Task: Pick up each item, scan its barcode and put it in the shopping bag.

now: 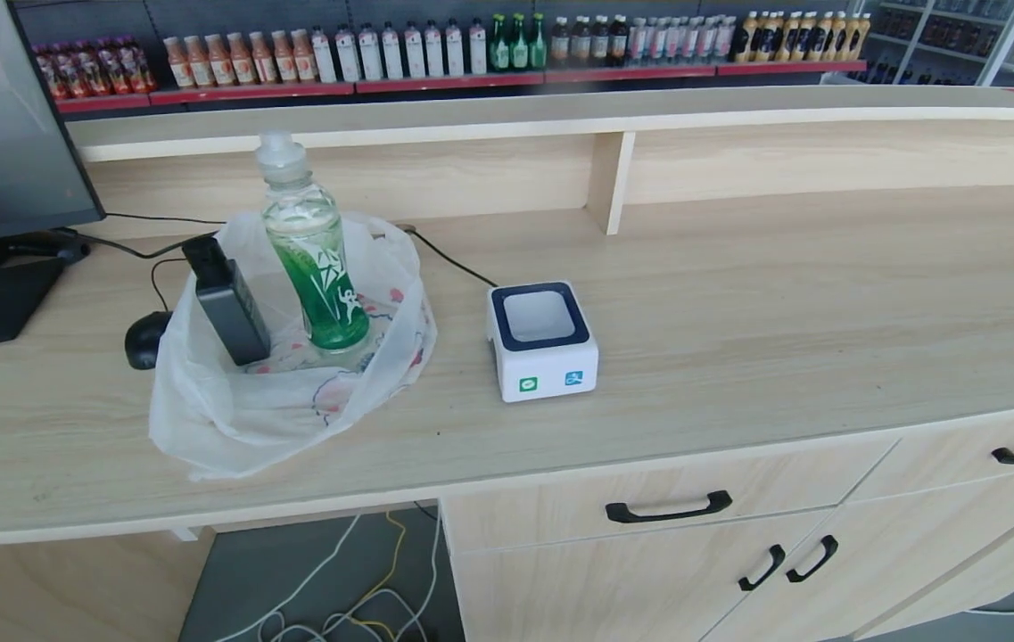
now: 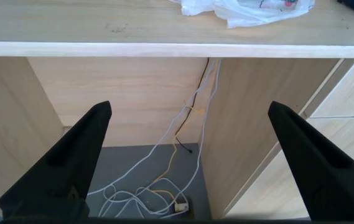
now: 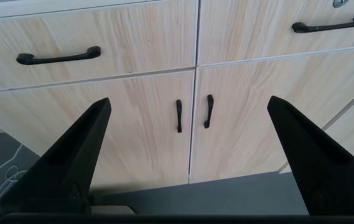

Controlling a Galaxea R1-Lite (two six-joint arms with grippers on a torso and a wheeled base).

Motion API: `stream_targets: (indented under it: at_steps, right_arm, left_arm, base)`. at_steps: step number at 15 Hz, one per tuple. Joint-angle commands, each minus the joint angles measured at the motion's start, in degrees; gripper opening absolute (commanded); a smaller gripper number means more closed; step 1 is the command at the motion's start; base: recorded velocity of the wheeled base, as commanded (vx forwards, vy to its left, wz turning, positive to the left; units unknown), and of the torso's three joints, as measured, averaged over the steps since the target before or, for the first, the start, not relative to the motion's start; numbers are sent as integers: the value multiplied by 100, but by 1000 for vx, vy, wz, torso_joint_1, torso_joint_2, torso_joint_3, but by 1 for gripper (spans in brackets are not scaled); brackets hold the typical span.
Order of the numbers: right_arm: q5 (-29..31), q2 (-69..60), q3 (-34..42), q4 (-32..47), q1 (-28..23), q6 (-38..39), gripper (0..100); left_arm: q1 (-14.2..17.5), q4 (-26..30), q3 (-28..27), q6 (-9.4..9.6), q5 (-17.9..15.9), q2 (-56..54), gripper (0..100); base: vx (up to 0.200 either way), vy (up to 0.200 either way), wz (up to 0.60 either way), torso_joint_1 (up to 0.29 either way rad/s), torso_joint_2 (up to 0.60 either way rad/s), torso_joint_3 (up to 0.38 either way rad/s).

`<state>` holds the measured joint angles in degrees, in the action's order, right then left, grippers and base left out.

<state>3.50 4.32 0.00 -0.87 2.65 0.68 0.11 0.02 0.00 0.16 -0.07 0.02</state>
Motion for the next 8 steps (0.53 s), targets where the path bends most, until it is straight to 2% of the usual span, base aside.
stream_targets:
  at_steps: [1, 8]
  right_arm:
    - [2, 8, 0, -1, 8, 2, 100]
    - [2, 8, 0, -1, 8, 2, 100]
  left_arm:
    - [7, -2, 0, 2, -1, -2, 100]
    - [7, -2, 0, 2, -1, -2, 100]
  base:
    - [0, 0, 0, 0, 0, 0]
    - [0, 0, 0, 0, 0, 0]
